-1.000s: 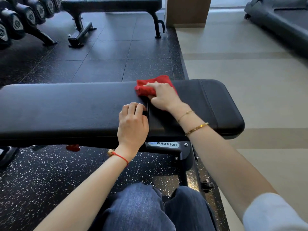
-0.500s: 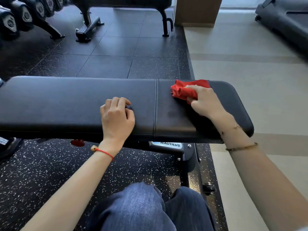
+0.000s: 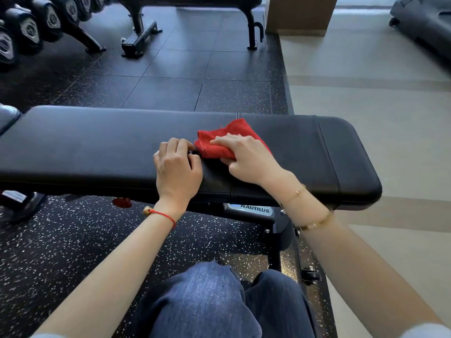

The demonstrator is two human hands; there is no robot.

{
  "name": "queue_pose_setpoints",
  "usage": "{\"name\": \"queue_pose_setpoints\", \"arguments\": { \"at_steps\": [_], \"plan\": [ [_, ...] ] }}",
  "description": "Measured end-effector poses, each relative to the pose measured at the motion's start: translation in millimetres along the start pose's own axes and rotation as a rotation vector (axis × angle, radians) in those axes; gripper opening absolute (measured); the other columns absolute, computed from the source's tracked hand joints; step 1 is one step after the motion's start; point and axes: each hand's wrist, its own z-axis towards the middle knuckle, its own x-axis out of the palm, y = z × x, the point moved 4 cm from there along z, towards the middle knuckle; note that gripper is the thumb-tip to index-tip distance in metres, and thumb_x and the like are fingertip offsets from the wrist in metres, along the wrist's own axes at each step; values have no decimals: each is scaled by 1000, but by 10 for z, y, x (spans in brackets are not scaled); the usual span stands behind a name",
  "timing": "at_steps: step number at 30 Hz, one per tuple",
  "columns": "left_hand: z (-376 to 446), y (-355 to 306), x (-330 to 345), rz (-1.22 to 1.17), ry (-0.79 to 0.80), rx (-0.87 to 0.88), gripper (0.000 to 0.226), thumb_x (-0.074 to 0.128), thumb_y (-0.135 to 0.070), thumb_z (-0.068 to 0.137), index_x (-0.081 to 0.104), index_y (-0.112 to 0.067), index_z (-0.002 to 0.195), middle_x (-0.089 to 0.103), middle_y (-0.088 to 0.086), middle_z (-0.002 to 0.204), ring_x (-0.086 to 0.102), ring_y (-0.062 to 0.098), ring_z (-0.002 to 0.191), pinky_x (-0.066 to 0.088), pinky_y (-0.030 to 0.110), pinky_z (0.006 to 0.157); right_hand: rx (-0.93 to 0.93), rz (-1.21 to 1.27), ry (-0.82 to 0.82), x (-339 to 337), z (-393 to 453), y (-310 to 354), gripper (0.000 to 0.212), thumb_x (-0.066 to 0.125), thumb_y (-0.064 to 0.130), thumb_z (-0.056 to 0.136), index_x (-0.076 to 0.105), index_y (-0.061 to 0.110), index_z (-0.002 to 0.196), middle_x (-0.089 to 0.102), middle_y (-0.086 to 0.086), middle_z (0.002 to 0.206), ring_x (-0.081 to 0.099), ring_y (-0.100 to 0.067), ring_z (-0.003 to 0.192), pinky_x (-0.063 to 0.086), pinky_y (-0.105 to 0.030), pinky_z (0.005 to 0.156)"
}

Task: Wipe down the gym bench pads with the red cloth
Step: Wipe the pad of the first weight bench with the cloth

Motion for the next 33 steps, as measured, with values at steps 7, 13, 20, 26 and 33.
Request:
{"name": "queue_pose_setpoints", "arguments": {
  "at_steps": [7, 13, 20, 26, 33],
  "plan": [
    [1, 5, -17, -48, 1, 10, 21, 43, -18, 83, 62, -13, 89, 60, 5, 96, 50, 27, 97, 39, 43, 91, 89, 22, -51, -194, -678, -287, 53, 64, 8, 80, 56, 30, 128, 54, 10, 137, 42, -13, 134, 28, -26, 110],
    [-12, -4, 6, -72, 2, 11, 22, 40, -18, 85, 61, -13, 88, 60, 5, 95, 50, 27, 96, 39, 43, 89, 358, 33, -252, -519, -617, -918, 41, 63, 14, 81, 61, 27, 120, 65, -6, 119, 56, -32, 113, 41, -42, 101],
    [-12, 11, 31, -53, -6, 15, 15, 46, -14, 86, 61, -13, 90, 59, 5, 96, 49, 26, 96, 39, 42, 88, 312, 5, -184, -414, -375, -654, 39, 64, 23, 79, 61, 28, 117, 66, -5, 116, 59, -29, 109, 46, -37, 91],
    [-6, 49, 31, -61, -2, 18, 16, 48, -15, 86, 63, -14, 91, 61, 4, 97, 49, 24, 98, 40, 41, 89, 129, 37, -62, -334, -742, -554, 53, 66, 38, 78, 51, 35, 129, 55, 8, 136, 46, -14, 128, 34, -28, 104],
    [-8, 50, 35, -57, -4, 16, 17, 46, -18, 85, 62, -15, 92, 60, 4, 99, 49, 24, 99, 39, 41, 90, 248, 69, -130, -332, -660, -754, 53, 66, 35, 82, 49, 29, 132, 44, 4, 146, 29, -21, 141, 20, -36, 115]
  ]
}}
